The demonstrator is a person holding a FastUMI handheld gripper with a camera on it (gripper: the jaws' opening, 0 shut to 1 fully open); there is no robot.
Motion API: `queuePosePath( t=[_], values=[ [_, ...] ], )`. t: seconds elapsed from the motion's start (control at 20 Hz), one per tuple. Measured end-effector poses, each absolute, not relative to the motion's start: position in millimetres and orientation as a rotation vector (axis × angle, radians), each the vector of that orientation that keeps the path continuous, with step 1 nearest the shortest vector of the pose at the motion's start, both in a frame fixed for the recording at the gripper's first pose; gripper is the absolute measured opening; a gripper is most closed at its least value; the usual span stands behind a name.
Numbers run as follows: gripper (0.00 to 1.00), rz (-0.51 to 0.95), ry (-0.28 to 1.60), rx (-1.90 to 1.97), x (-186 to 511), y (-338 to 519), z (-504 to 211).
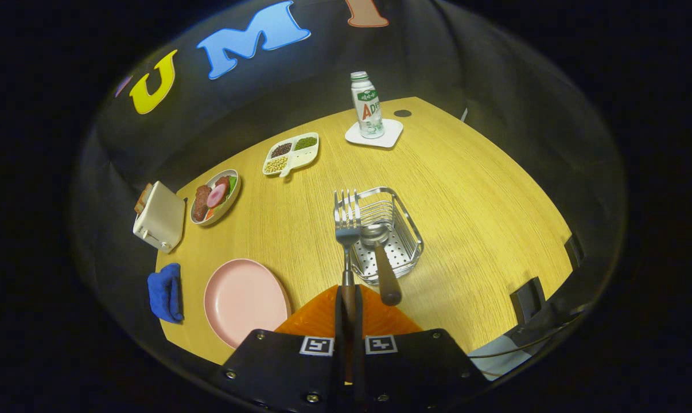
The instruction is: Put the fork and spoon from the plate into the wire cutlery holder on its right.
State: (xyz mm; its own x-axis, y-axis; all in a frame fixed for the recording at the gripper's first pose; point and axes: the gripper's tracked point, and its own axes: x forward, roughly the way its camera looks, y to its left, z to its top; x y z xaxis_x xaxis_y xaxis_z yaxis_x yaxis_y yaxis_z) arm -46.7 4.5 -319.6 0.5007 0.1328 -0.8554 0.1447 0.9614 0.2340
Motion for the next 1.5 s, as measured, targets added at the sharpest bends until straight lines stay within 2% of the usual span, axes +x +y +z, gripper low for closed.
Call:
queuePosePath(
  t=[0.6, 0.85, 0.9, 0.95, 1.5],
  values=[
    [0.06, -0.034, 1.124, 0.305, -56.5, -4.6, -326.6],
    [0.13, -0.045, 1.092, 0.328, -43.1, -4.8, -312.4],
    [0.21, -0.045, 1.076, 0.331, -40.0, -4.3, -307.9],
    [0.22, -0.048, 1.064, 0.332, -37.0, -5.2, -304.6],
    [0.22, -0.058, 0.980, 0.332, -15.0, -6.4, -288.1]
  ],
)
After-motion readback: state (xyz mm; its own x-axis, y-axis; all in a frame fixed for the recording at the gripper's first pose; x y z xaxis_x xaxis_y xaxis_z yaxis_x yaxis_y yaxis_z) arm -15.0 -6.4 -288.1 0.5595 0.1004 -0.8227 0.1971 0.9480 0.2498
